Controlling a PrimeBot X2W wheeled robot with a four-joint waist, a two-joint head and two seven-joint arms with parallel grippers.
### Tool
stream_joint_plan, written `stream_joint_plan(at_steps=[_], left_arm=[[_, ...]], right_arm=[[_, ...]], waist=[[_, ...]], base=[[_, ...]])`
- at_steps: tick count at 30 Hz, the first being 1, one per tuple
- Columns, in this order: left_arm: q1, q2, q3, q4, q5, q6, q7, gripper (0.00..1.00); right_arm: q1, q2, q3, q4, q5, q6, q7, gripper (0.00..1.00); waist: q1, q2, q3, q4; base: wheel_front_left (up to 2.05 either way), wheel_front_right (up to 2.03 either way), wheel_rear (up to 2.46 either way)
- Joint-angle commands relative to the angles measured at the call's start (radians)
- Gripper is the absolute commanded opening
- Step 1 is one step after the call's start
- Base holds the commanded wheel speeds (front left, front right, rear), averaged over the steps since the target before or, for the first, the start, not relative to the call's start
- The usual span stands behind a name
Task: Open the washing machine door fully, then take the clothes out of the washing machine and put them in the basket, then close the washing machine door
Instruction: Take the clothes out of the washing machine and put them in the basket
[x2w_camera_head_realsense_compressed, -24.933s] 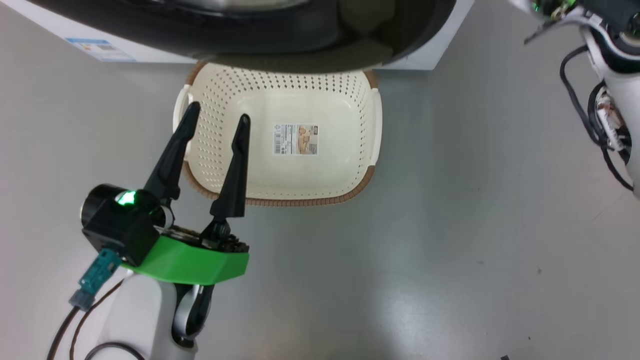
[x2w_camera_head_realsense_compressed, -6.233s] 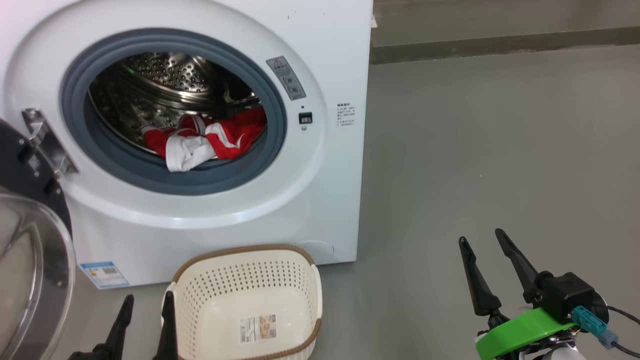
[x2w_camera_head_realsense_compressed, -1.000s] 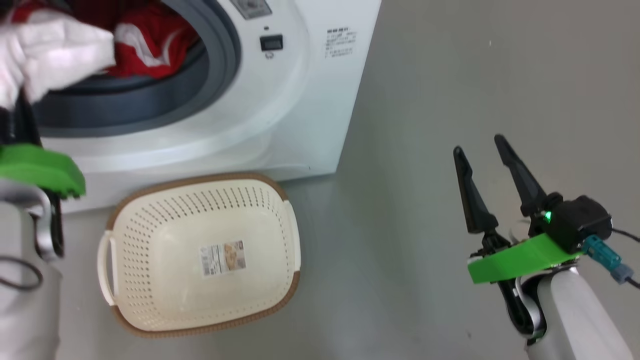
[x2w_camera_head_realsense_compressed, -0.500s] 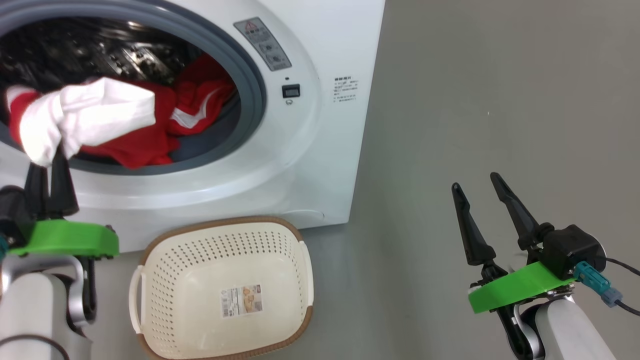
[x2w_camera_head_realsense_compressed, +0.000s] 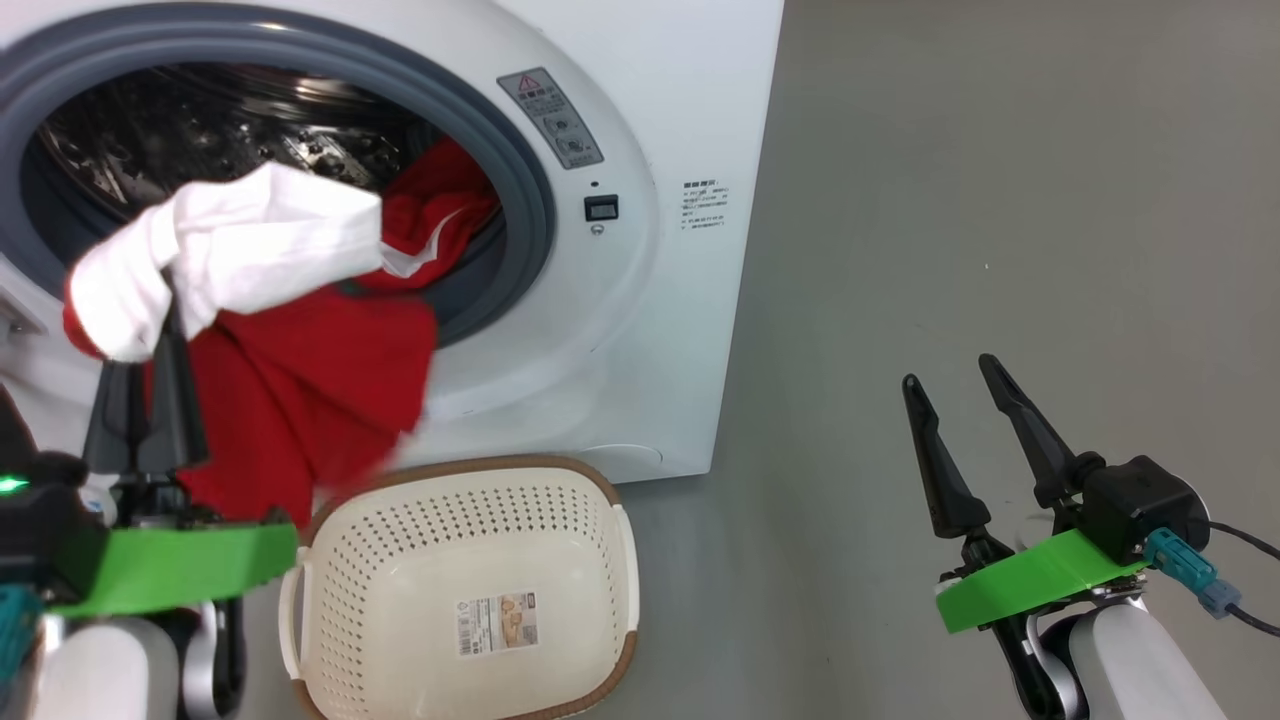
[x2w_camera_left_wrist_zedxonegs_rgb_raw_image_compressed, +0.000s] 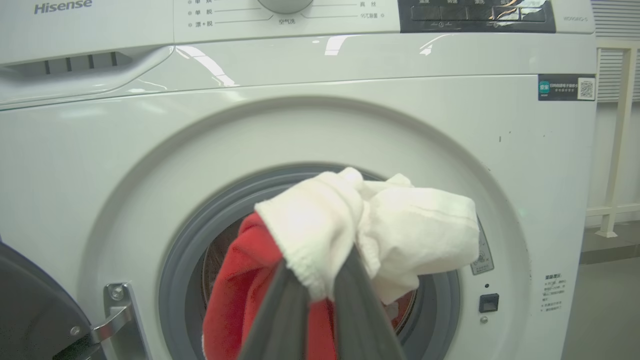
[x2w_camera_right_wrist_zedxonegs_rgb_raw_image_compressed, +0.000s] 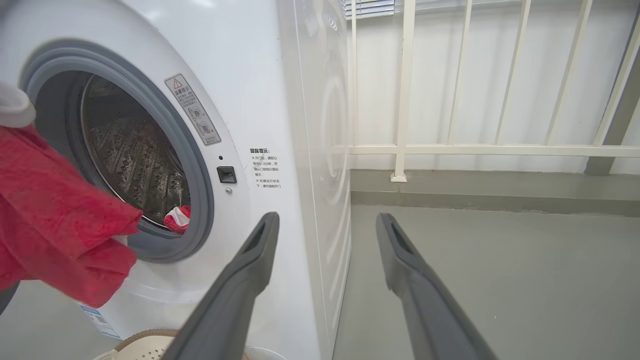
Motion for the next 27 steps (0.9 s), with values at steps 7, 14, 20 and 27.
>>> stream_joint_plan(at_steps=[7,14,20,27], left_arm=[[0.064,-0.016,-0.01,-0.153,-0.023,0.003,0.038,0.0],[0.139,-0.06,-0.043,-0.107,-0.087,-0.008,0.052,0.0],[0.133,-0.077,-0.056,0.037,-0.145,-0.031,0.045,0.0],[0.047,-0.085,-0.075,0.264,-0.198,-0.079,0.035,0.0]], right_arm=[[0.003,0.001,0.016,-0.029,-0.002,0.008,-0.006,1.0],[-0.007,0.001,0.015,-0.04,0.002,0.008,-0.006,1.0],[-0.022,0.001,0.01,-0.049,0.0,0.008,-0.006,1.0],[-0.053,0.001,0.01,-0.057,0.0,0.008,-0.006,1.0]], waist=[[0.0,0.0,0.015,0.005],[0.0,0.0,0.054,0.0],[0.0,0.0,0.101,-0.004],[0.0,0.0,0.173,-0.013]], base=[[0.0,0.0,0.0],[0.0,0.0,0.0],[0.0,0.0,0.0],[0.0,0.0,0.0]])
